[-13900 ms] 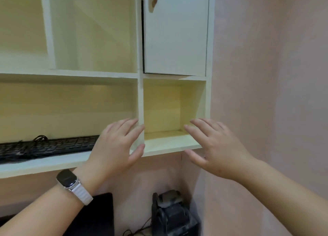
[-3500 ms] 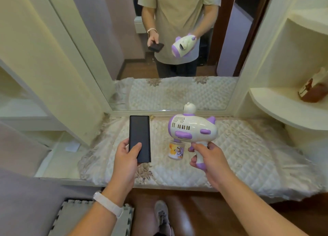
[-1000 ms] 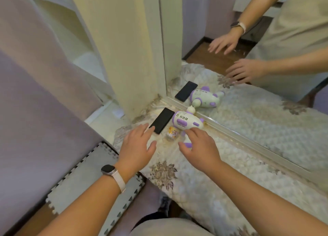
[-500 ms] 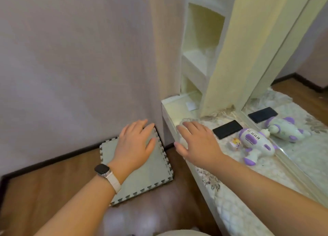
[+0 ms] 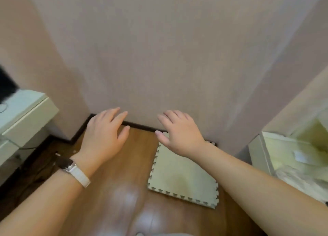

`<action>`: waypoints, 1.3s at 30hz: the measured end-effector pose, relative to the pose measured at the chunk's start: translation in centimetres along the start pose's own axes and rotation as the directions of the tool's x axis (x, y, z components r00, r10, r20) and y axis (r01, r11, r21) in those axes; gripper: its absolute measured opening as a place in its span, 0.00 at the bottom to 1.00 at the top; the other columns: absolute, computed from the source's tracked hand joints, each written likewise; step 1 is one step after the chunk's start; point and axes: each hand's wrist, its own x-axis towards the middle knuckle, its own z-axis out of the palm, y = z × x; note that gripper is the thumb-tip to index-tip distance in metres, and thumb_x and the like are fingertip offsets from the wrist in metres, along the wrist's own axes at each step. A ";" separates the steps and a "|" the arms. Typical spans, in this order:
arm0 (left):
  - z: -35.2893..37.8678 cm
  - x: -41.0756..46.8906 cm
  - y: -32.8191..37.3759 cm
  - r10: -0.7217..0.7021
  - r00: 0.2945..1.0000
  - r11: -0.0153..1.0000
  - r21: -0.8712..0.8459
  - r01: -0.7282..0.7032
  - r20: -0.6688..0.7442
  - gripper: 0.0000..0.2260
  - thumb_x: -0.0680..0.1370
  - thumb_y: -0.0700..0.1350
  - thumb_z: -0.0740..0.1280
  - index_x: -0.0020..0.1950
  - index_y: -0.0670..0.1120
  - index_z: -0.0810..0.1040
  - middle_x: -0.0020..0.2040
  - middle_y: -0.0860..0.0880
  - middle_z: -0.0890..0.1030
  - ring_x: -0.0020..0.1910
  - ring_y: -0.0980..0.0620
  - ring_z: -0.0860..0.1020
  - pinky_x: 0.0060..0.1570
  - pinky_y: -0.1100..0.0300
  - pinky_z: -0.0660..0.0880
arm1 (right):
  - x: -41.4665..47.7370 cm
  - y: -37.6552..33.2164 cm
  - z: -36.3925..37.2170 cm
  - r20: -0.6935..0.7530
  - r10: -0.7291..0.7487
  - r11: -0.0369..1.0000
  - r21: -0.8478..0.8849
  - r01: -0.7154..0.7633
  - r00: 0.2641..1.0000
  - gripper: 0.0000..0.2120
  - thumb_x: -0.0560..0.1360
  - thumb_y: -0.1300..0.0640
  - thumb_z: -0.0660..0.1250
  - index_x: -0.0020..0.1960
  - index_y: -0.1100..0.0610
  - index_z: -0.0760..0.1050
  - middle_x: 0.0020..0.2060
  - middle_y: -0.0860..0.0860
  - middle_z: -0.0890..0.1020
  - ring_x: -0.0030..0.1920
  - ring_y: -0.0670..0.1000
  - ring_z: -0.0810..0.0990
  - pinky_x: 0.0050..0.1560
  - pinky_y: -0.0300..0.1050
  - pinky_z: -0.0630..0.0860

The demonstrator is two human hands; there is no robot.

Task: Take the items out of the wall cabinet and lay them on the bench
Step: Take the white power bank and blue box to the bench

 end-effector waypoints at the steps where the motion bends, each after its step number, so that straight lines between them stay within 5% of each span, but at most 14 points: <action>1: -0.7 -0.6 -2.3 -0.046 0.999 0.999 0.018 0.046 -0.008 0.20 0.80 0.54 0.60 0.70 0.49 0.72 0.70 0.46 0.73 0.69 0.45 0.69 0.67 0.44 0.64 | 1.7 -1.8 0.6 -0.005 -0.041 0.999 0.008 0.041 0.999 0.24 0.75 0.42 0.60 0.62 0.56 0.76 0.56 0.55 0.80 0.55 0.60 0.77 0.54 0.53 0.74; 10: -4.7 -7.9 -14.3 -0.389 0.918 0.916 0.074 0.395 -0.080 0.22 0.79 0.53 0.63 0.72 0.50 0.71 0.70 0.46 0.72 0.70 0.46 0.69 0.69 0.45 0.63 | 11.6 -16.0 4.9 0.031 -0.372 0.927 0.064 0.370 0.928 0.24 0.76 0.41 0.59 0.65 0.55 0.75 0.59 0.54 0.79 0.60 0.57 0.76 0.58 0.53 0.72; 18: -5.7 -11.6 -19.3 -0.594 0.797 0.798 0.049 0.601 -0.108 0.22 0.79 0.53 0.62 0.73 0.50 0.69 0.70 0.48 0.72 0.70 0.48 0.68 0.68 0.46 0.65 | 17.6 -21.2 7.4 0.015 -0.542 0.833 0.141 0.534 0.841 0.24 0.77 0.42 0.58 0.66 0.55 0.75 0.60 0.54 0.79 0.61 0.58 0.76 0.59 0.53 0.72; 27: -5.7 -3.6 -25.4 -0.670 0.729 0.718 0.126 0.685 -0.144 0.23 0.79 0.55 0.60 0.74 0.53 0.67 0.72 0.50 0.69 0.72 0.49 0.65 0.71 0.48 0.61 | 31.1 -22.0 9.9 -0.065 -0.579 0.781 0.241 0.576 0.813 0.26 0.76 0.41 0.57 0.66 0.56 0.75 0.61 0.55 0.79 0.60 0.58 0.75 0.56 0.53 0.72; 39: -8.4 8.6 -33.3 -0.665 0.696 0.649 0.252 0.718 -0.269 0.23 0.78 0.55 0.60 0.71 0.49 0.72 0.69 0.47 0.74 0.68 0.45 0.70 0.65 0.45 0.68 | 48.5 -22.5 11.6 -0.128 -0.637 0.698 0.324 0.639 0.760 0.23 0.77 0.44 0.60 0.67 0.55 0.74 0.60 0.53 0.78 0.61 0.57 0.74 0.57 0.53 0.70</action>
